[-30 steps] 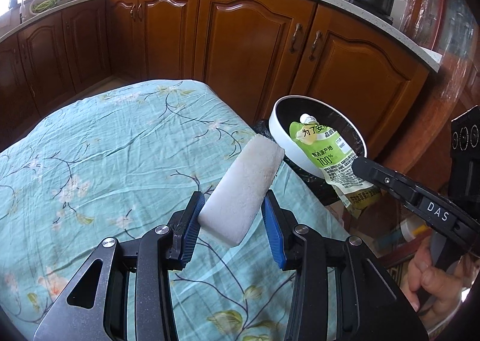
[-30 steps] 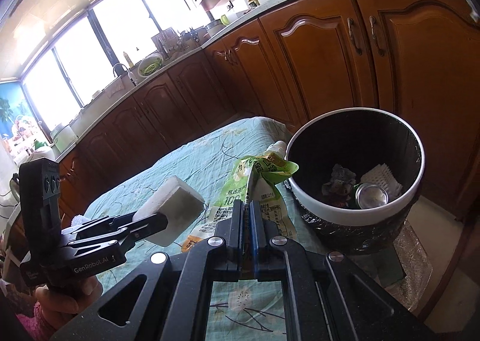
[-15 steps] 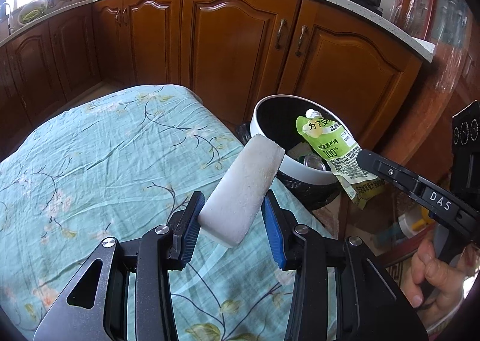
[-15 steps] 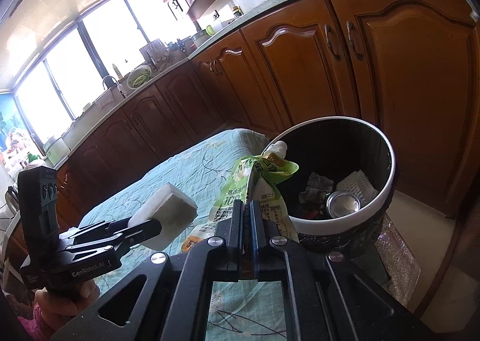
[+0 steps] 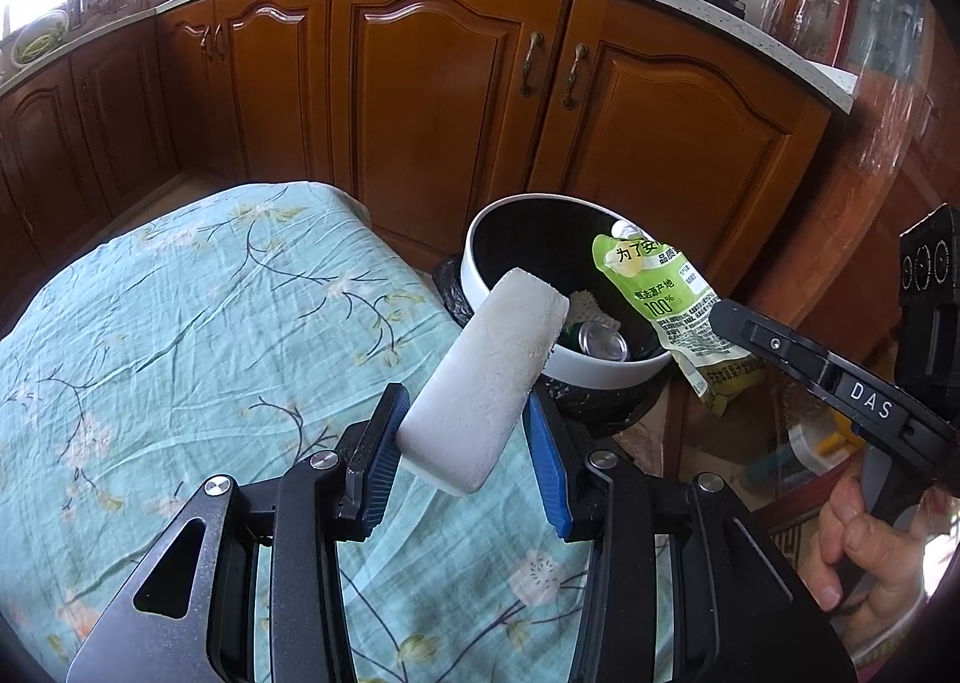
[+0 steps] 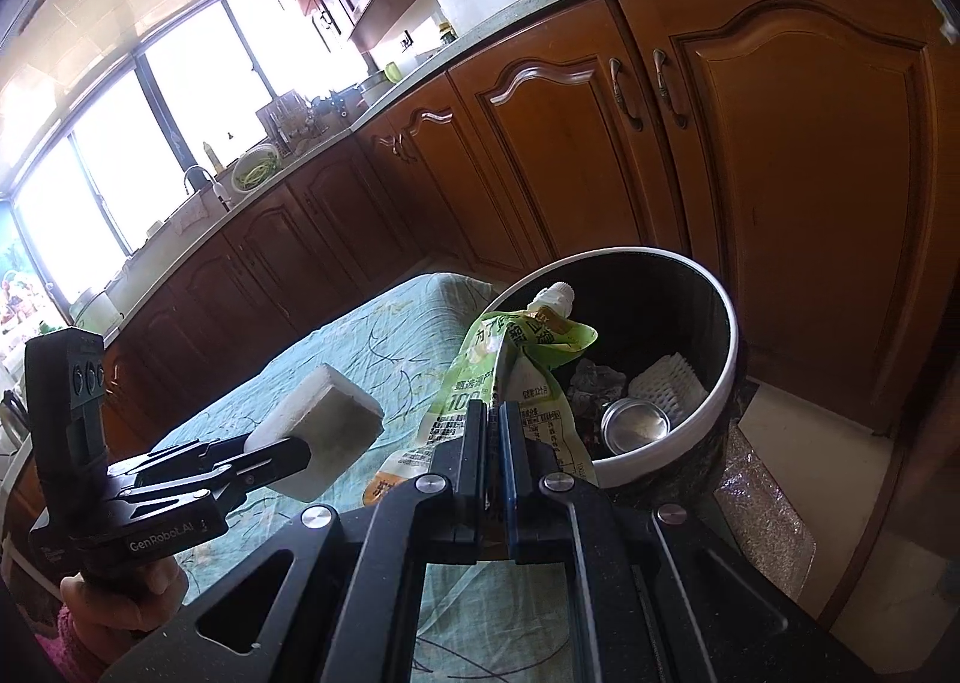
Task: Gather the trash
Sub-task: 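Carry both items over the bin and open both tools to drop them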
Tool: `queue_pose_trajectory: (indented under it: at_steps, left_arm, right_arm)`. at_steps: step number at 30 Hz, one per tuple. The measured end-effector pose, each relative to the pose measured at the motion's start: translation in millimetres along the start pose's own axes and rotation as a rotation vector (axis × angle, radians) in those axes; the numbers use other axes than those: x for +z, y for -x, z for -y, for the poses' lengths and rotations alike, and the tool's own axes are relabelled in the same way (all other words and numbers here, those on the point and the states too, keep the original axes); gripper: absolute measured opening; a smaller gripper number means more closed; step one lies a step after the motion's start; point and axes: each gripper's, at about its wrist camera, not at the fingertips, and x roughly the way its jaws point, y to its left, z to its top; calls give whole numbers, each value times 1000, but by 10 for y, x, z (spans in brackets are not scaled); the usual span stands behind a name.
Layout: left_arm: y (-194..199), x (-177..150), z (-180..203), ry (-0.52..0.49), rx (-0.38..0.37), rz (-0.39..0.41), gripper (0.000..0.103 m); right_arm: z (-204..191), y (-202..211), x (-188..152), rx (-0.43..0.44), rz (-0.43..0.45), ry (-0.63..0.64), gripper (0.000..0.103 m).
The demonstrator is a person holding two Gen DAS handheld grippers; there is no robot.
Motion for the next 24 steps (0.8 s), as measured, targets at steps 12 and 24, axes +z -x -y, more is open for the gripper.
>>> queue_pose_trajectory:
  at_steps: [12,24]
  left_arm:
    - [-260,258,199,-57,-19,-25,39]
    - [-679,651,493,-149,8,-59,39]
  right_arm:
    - [240,-132,183,-31,-7,-16,4]
    - [454,-321,380,-58,-31,-20,4]
